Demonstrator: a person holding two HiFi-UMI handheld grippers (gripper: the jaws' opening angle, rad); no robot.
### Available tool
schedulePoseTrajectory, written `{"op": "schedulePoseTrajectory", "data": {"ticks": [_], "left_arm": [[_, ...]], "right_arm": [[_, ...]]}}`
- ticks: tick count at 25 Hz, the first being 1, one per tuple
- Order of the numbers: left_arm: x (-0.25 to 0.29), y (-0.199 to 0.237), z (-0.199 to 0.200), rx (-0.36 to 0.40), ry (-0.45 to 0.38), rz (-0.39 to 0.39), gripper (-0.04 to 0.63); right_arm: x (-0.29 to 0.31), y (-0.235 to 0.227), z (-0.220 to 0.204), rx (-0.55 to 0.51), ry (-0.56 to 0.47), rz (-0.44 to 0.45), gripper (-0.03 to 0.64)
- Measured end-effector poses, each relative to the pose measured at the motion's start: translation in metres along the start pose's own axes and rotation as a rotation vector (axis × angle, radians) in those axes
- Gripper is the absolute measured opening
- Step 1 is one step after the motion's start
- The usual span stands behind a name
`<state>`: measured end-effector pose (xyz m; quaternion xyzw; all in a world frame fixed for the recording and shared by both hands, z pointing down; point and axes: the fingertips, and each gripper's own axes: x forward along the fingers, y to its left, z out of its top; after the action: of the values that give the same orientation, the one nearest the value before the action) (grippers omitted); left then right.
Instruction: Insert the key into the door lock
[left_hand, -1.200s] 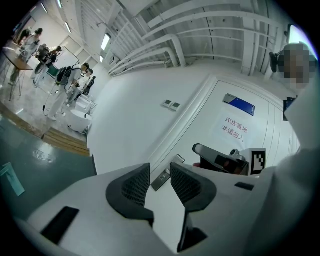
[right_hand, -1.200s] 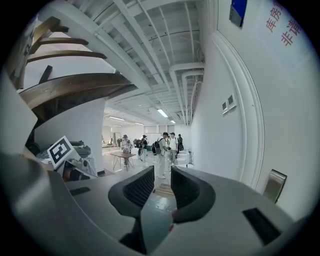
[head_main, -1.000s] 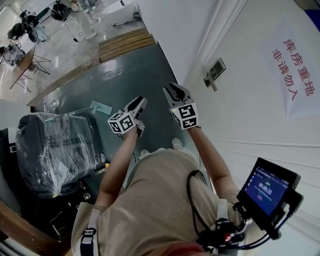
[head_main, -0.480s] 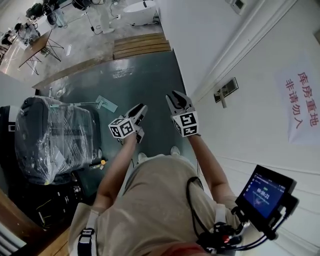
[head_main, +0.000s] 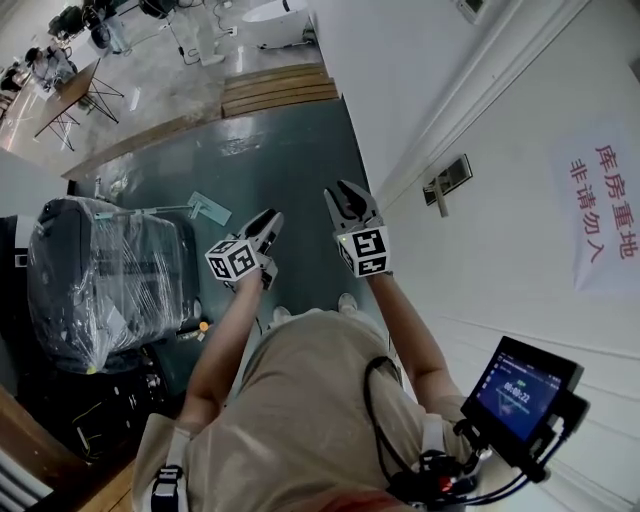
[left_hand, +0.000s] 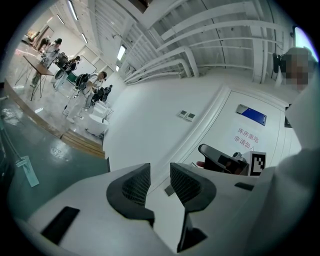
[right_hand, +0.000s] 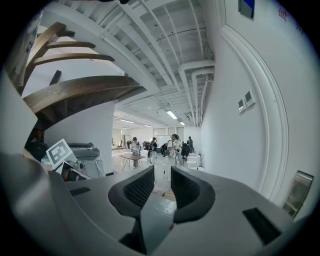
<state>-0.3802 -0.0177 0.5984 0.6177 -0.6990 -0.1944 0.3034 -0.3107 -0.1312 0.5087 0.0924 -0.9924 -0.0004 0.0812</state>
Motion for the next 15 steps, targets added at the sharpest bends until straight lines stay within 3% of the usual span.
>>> {"op": "schedulePoseTrajectory", "data": {"ticks": [15], "left_arm": [[0.0074,-0.0080,-0.0050,0.016,0.019,-0.005,0.138]], "right_arm": [[-0.0052,-0.0091,-0.0033,0.020,-0.002,-0.027,0.103]]}}
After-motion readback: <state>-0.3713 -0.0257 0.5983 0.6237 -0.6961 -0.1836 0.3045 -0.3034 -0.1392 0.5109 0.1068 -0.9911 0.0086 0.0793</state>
